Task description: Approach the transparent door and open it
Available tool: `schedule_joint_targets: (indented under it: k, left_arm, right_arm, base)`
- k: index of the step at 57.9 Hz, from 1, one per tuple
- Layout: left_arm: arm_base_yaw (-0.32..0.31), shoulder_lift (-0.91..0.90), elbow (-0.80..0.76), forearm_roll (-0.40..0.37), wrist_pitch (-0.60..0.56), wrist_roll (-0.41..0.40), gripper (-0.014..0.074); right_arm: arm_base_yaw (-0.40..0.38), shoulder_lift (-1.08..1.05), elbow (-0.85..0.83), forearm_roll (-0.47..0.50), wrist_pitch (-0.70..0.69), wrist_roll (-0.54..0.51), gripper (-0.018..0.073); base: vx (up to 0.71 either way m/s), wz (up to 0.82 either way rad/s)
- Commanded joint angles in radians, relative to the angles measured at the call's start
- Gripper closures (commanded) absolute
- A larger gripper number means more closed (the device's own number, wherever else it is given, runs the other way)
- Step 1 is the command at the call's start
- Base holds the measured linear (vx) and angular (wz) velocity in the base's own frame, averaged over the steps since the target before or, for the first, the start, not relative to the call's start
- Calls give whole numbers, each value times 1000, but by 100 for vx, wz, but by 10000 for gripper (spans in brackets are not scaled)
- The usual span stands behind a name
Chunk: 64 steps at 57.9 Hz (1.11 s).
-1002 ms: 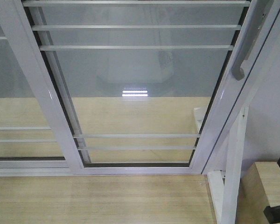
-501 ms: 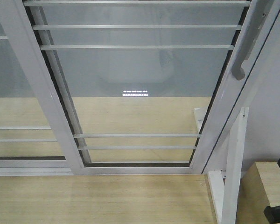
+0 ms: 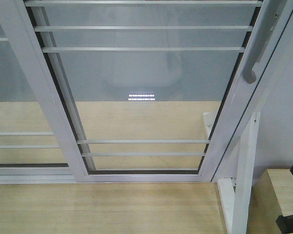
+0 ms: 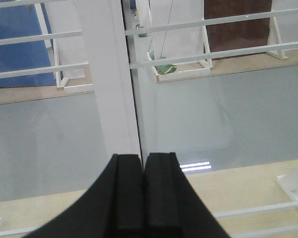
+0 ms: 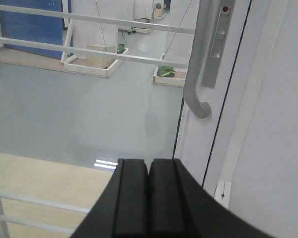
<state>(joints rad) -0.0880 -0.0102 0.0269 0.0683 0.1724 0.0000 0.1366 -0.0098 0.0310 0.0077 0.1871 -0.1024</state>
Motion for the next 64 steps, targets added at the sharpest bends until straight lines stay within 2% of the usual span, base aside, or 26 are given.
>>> schedule_joint_targets:
  k: [1,8,13,18,23,31,34,37,40,44,51,64]
  left_arm:
    - [-4,16,23,-7,-74,0,596]
    - [-4,16,23,-6,-82,0,596]
    - [-4,16,23,51,-105,25,596]
    - [-4,16,23,74,-134,27,596]
    - [-4,16,23,70,-207,24,596]
    - [-4,16,23,70,-365,20,596]
    - [-4,16,22,69,-442,0,596]
    - [-4,16,7,58,-505,-53,596]
    - [-4,17,-29,21,-484,-113,596]
    - [-4,35,-108,-20,-391,-137,596]
    - [-4,138,-269,18,-271,-129,596]
    - [-4,484,-562,44,-262,-132,596]
  right_arm:
    - [-5,16,12,-8,-82,-1,557]
    - [-5,16,12,-8,-86,-1,557]
    - [-5,16,12,-8,-102,-1,557]
    - [-5,16,12,-8,-121,-1,557]
    - [-5,16,12,-8,-150,-2,557]
    - [-5,16,7,-8,-297,-2,557]
    - [-5,16,-4,-8,-352,-2,557]
    - [-5,16,-39,-8,-389,-2,557]
    - [-5,16,-83,-8,-385,-2,557]
    - [-5,21,-165,-8,-351,-2,557]
    - [-5,104,-341,-8,-248,-2,557]
    - [-5,486,-661,-8,-132,-1,557]
  base:
    - [0,0]
    - [0,0]
    - [0,0]
    - [0,0]
    - [0,0]
    - [0,0]
    - [0,0]
    - [0,0]
    - [0,0]
    - [0,0]
    - [0,0]
    - [0,0]
